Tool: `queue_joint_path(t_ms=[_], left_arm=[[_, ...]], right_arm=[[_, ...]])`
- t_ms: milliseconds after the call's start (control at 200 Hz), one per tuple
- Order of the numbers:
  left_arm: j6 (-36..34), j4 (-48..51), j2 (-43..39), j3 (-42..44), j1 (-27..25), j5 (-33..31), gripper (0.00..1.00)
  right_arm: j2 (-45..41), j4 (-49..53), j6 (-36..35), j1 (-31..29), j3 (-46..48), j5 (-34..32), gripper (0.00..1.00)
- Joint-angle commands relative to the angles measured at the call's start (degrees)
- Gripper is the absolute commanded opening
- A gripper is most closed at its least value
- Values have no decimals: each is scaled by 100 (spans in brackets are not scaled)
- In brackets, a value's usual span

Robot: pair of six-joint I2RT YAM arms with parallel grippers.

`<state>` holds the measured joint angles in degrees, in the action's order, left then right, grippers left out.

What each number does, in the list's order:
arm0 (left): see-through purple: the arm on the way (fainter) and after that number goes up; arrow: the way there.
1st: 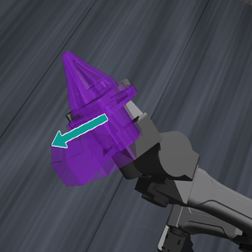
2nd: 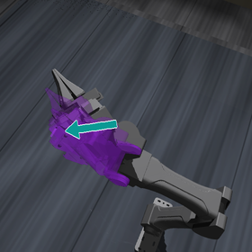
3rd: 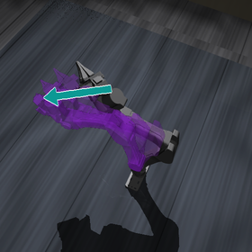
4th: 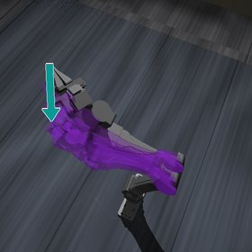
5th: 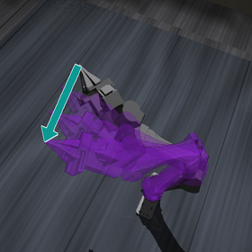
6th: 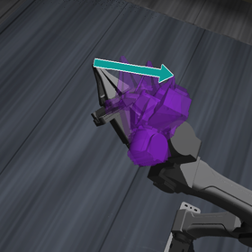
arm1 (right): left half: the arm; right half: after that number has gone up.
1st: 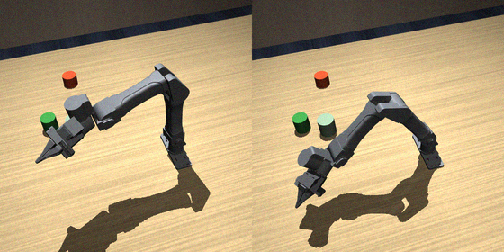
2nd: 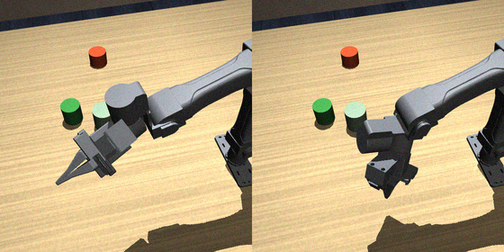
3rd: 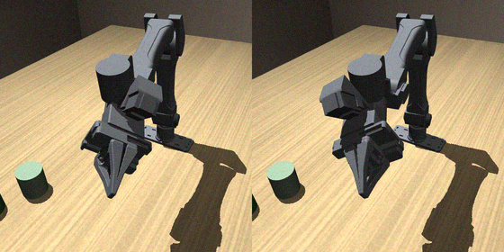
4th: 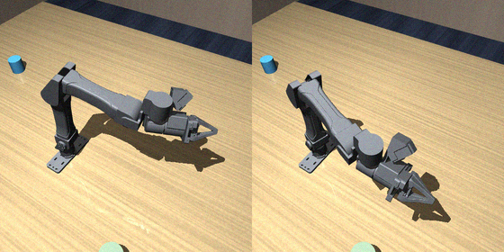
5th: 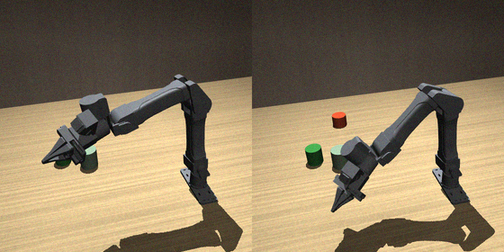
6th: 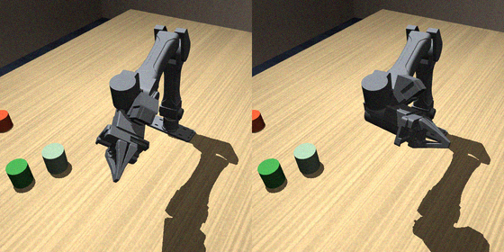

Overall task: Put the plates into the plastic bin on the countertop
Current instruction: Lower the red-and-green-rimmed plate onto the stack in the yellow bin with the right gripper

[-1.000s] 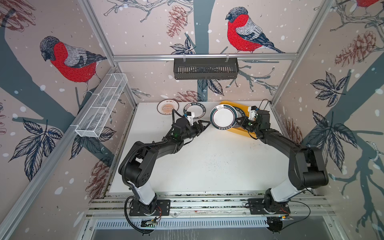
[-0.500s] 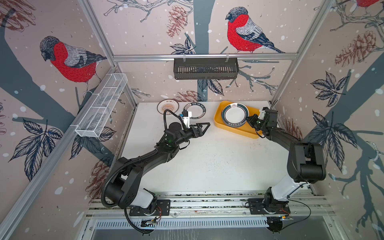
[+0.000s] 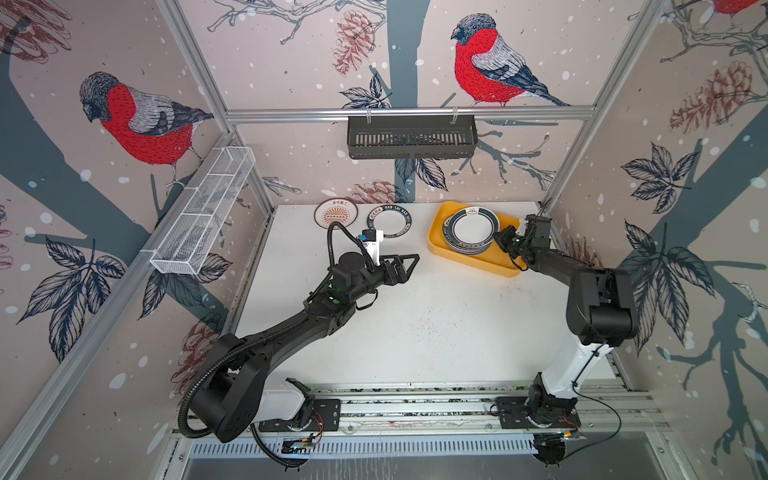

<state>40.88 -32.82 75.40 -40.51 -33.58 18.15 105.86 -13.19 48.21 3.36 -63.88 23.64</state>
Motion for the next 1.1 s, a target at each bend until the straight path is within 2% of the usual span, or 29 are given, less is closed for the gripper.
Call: queue_joint_path(t_ms=[0, 340, 816, 1091], left_arm=[[-170, 65, -82, 2, -8, -199, 96], [-276, 316, -223, 60, -34, -417, 96], [-274, 333, -261, 53, -27, -378, 96], [-180, 127, -207, 65, -34, -190, 96]], right_arm=[[96, -154, 79, -4, -131, -8, 1], [438, -105, 145, -87, -384, 115, 1], [699, 3, 172, -125, -556, 71, 1], [856, 253, 67, -124, -742, 65, 7]])
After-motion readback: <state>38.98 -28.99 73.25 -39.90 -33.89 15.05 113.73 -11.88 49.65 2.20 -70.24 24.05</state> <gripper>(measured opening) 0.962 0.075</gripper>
